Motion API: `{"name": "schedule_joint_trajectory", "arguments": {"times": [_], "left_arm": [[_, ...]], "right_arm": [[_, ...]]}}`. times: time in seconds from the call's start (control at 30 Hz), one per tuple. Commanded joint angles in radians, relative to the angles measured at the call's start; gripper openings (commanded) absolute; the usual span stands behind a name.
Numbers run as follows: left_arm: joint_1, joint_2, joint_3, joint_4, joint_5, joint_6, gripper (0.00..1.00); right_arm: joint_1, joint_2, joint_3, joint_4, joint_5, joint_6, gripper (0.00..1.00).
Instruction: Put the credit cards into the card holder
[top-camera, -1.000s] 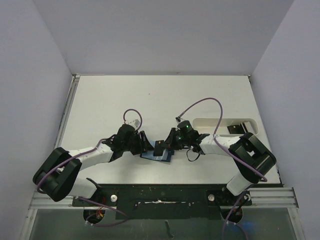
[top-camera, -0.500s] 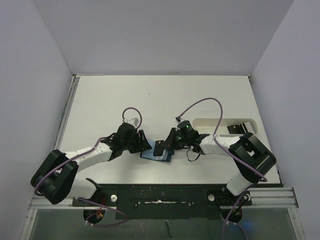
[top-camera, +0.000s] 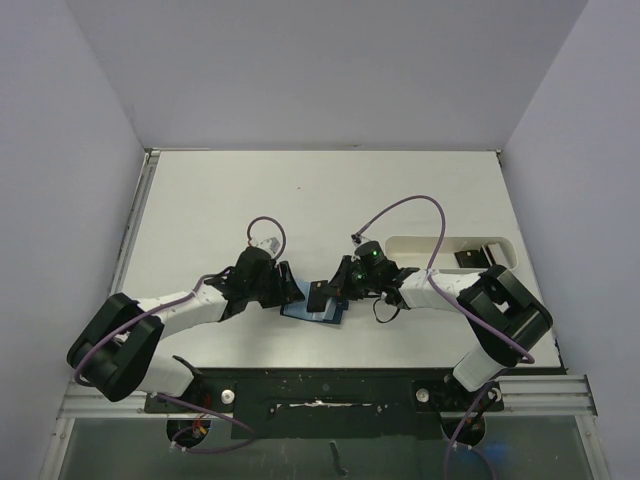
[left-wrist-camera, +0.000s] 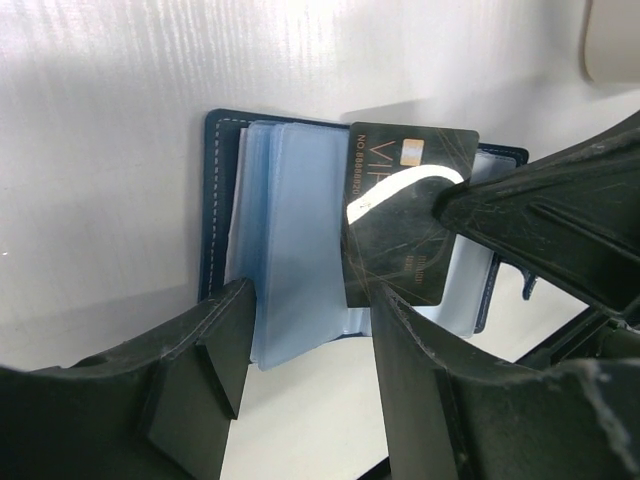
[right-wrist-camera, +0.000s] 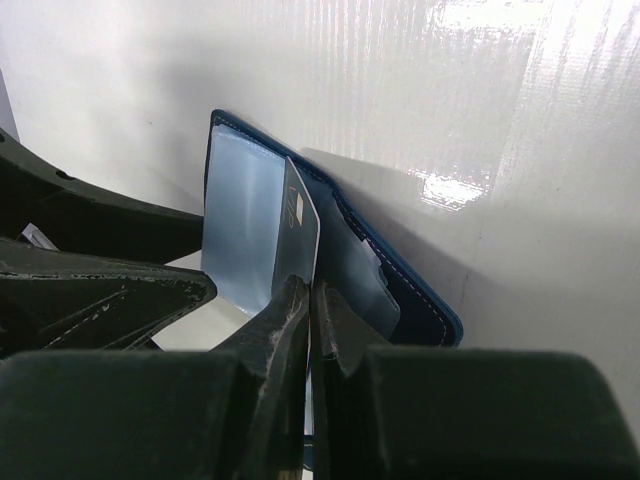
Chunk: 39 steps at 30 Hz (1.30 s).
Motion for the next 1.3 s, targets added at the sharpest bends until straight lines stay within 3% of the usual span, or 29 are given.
{"name": "schedule_joint_trajectory", "arguments": {"times": [0.0,0.17,0.5,0.63,0.7,1.07,1.27], "left_arm": [[-0.008,-0.013,-0.006,0.086,0.055,-0.023,0.48],[-0.009,-0.032,-0.007,0.097,0.072,-0.042,0.46],[-0.011,-0.038,0.001,0.066,0.040,-0.054,0.28],[-0.010,-0.043,0.013,0.036,0.011,-0.053,0.05],[-0.011,-0.049,0.019,0.012,-0.012,-0.050,0.00],[-0.014,-0.151,0.028,-0.132,-0.152,-0.025,0.00],[-0.027,-0.170,0.026,-0.088,-0.097,-0.026,0.00]], "right_arm": [[0.009,-0.008,0.001,0.003,0.021,-0.023,0.00],[0.008,-0.005,0.008,-0.002,0.021,-0.027,0.00],[0.008,-0.043,0.018,-0.034,0.029,-0.044,0.00],[0.005,-0.075,0.022,-0.068,0.042,-0.056,0.00],[0.004,-0.086,0.037,-0.100,0.047,-0.070,0.00],[0.005,-0.130,0.034,-0.193,0.123,-0.097,0.00],[0.005,-0.116,0.024,-0.180,0.134,-0.099,0.00]]}}
